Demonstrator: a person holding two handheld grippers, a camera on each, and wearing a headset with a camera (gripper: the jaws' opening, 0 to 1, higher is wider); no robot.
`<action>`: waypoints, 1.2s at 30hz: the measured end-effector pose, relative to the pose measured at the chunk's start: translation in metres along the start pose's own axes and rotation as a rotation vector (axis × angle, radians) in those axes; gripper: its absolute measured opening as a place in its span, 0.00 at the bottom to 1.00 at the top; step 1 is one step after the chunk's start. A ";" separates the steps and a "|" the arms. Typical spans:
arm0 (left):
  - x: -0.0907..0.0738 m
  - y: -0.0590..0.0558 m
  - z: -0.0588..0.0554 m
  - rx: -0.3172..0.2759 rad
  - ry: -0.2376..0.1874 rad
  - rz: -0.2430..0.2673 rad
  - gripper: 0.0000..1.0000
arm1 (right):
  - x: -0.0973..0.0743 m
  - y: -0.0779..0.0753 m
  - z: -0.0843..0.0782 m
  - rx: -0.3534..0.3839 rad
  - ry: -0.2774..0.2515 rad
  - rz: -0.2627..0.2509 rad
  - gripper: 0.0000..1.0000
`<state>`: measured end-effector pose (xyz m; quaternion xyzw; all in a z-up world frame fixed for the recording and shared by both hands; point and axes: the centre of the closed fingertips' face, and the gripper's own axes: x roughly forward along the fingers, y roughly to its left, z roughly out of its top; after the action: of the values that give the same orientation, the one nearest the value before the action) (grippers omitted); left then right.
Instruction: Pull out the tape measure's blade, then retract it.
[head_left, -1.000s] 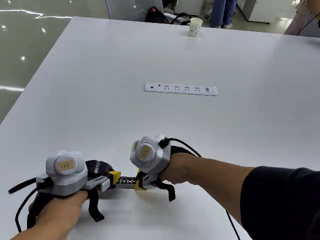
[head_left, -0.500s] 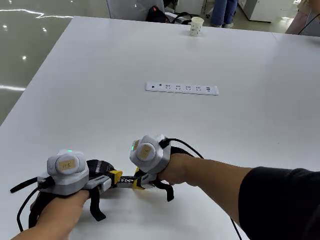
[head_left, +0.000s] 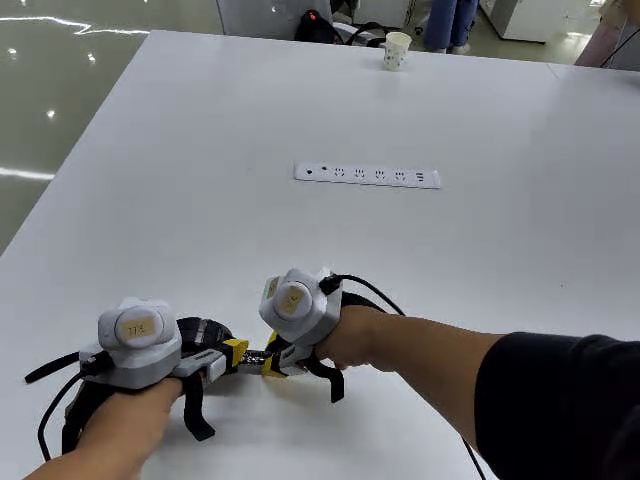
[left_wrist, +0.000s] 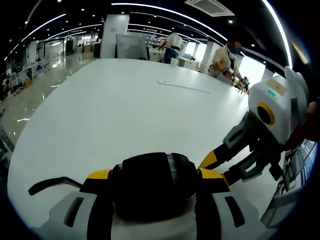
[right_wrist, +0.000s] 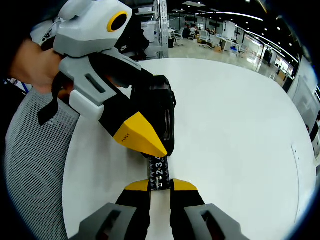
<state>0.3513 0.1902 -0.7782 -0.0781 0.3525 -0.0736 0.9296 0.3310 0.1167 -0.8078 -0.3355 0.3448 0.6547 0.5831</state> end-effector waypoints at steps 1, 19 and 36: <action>0.000 0.000 0.000 -0.001 0.000 -0.001 0.61 | 0.000 0.000 0.001 0.003 -0.002 0.000 0.11; -0.001 0.000 0.000 -0.002 0.002 -0.004 0.61 | 0.005 0.001 0.010 0.030 -0.043 -0.001 0.11; -0.001 0.000 0.000 -0.006 0.001 -0.007 0.61 | 0.013 0.002 0.020 0.039 -0.066 -0.004 0.11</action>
<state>0.3505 0.1904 -0.7776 -0.0820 0.3529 -0.0759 0.9290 0.3274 0.1405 -0.8081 -0.3031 0.3374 0.6572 0.6020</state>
